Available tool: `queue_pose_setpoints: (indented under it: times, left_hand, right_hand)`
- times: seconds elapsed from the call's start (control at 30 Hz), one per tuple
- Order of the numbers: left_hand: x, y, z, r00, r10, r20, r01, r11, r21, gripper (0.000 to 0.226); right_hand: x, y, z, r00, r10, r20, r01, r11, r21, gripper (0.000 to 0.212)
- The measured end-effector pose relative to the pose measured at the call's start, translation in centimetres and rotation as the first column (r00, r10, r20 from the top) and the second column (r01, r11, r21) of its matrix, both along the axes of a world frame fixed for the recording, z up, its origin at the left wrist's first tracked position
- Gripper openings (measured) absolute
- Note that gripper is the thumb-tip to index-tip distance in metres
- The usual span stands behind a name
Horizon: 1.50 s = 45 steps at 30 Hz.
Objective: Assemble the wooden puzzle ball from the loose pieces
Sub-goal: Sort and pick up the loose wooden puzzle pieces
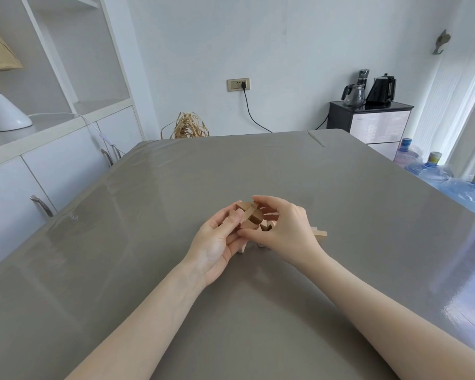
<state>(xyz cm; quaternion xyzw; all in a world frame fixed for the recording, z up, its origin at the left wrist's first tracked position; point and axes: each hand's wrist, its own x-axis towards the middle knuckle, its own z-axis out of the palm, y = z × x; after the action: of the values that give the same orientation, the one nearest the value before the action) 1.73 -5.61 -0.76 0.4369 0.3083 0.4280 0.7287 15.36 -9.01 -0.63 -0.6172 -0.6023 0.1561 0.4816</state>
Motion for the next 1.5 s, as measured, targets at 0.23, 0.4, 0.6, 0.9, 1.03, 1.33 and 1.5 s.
queue_pose_setpoints:
  times: [0.23, 0.4, 0.6, 0.9, 1.03, 1.33, 1.5]
  left_hand:
    - [-0.1, 0.0, 0.3, 0.998, -0.051, 0.022, 0.051, 0.998, -0.033, 0.034]
    - [-0.3, 0.2, 0.4, 0.999, -0.043, 0.003, 0.043, 0.998, -0.043, 0.03]
    - [-0.3, 0.2, 0.4, 0.999, -0.053, -0.003, 0.053, 0.998, -0.037, 0.03]
    - [-0.6, 0.3, 0.5, 0.995, -0.082, -0.047, 0.08, 0.996, -0.044, 0.039]
    - [-0.7, 0.1, 0.7, 0.991, -0.058, -0.123, 0.058, 0.998, -0.006, 0.036]
    - [-0.7, 0.2, 0.2, 0.941, 0.054, -0.335, -0.019, 0.994, 0.107, 0.016]
    - [-0.7, 0.2, 0.2, 0.932, 0.077, -0.355, -0.032, 0.991, 0.131, 0.017]
  right_hand:
    - [0.5, 0.0, 0.2, 0.996, 0.026, -0.08, -0.03, 0.999, -0.038, 0.052]
    - [0.8, 0.3, 0.2, 0.985, 0.08, -0.156, -0.094, 0.992, -0.083, 0.059]
    - [1.2, 0.5, -0.1, 0.979, 0.129, -0.16, -0.149, 0.981, -0.12, 0.065]
    - [1.7, 0.4, 0.0, 0.966, 0.213, -0.146, -0.227, 0.97, -0.082, 0.064]
    - [1.4, 0.1, 0.4, 0.953, 0.279, -0.123, -0.291, 0.952, -0.094, 0.076]
    - [0.6, 0.1, -0.1, 0.932, 0.315, 0.18, -0.304, 0.949, -0.087, 0.081]
    - [0.3, 0.0, -0.3, 0.914, 0.286, 0.289, -0.287, 0.957, -0.04, 0.076]
